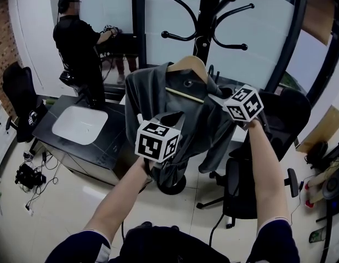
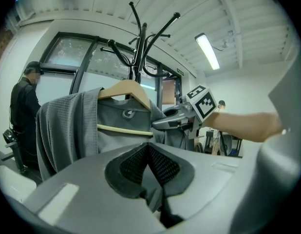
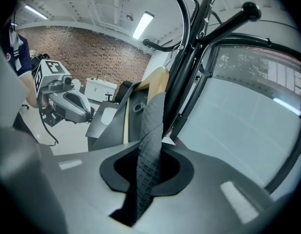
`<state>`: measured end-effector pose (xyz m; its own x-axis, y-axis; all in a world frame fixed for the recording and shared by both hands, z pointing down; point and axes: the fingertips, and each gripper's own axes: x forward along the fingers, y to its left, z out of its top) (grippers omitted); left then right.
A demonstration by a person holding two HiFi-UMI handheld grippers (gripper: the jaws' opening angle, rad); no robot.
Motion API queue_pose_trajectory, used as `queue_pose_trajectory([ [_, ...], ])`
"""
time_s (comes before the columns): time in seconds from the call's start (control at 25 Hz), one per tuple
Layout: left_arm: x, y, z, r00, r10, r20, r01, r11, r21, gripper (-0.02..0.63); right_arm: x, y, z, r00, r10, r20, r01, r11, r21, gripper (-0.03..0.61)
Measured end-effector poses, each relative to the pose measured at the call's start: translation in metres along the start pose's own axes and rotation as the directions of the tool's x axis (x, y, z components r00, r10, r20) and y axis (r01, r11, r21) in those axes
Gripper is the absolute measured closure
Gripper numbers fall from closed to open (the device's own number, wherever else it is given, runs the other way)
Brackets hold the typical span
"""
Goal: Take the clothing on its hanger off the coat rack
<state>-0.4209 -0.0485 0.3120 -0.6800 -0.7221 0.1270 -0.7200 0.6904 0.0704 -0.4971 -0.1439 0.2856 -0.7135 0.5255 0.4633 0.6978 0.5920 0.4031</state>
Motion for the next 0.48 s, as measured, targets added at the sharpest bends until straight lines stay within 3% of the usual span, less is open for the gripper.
queue_pose_trajectory([
  [0.48,-0.014,0.000,0.009,1.000,-0.025,0.016,0.024,1.000,0.009,0.601,-0.026,-0.016,0.032,0.996,-0.084,0.031,0.084,0.996,0.019,0.554],
])
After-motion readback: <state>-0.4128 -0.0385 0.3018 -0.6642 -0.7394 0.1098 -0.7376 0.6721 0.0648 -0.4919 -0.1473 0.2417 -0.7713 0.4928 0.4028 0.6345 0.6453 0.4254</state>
